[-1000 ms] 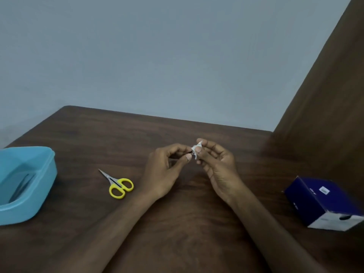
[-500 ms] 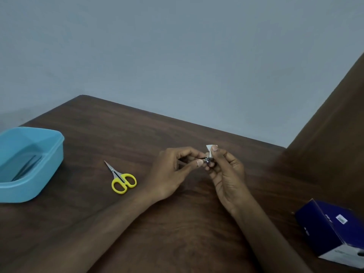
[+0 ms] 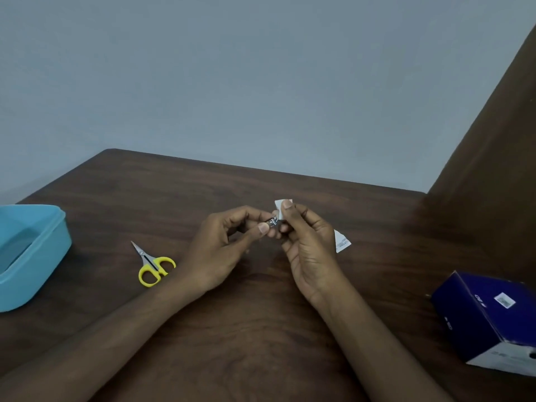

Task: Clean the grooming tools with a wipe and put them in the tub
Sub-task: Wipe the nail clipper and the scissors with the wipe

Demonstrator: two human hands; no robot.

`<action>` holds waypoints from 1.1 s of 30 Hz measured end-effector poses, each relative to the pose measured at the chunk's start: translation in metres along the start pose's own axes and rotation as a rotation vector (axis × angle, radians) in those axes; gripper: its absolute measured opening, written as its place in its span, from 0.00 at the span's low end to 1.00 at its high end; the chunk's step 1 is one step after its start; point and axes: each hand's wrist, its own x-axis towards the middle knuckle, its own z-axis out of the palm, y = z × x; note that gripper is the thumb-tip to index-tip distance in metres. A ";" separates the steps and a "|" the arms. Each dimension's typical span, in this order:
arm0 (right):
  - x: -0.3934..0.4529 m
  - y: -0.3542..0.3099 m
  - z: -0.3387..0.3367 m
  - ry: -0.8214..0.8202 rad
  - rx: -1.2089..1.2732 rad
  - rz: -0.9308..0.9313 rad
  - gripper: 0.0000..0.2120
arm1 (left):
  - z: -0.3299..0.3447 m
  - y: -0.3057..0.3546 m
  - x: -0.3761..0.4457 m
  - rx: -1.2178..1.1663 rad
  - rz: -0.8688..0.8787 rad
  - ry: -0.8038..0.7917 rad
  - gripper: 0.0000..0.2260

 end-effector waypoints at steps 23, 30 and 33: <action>-0.004 0.000 0.000 0.128 -0.217 -0.098 0.08 | -0.002 -0.005 0.000 -0.049 -0.019 -0.020 0.06; -0.008 -0.002 0.000 0.037 -0.229 -0.060 0.04 | -0.002 -0.006 0.002 -0.093 -0.049 0.037 0.06; -0.006 -0.003 -0.001 0.101 -0.239 -0.076 0.02 | -0.001 -0.004 0.000 -0.079 -0.043 -0.015 0.06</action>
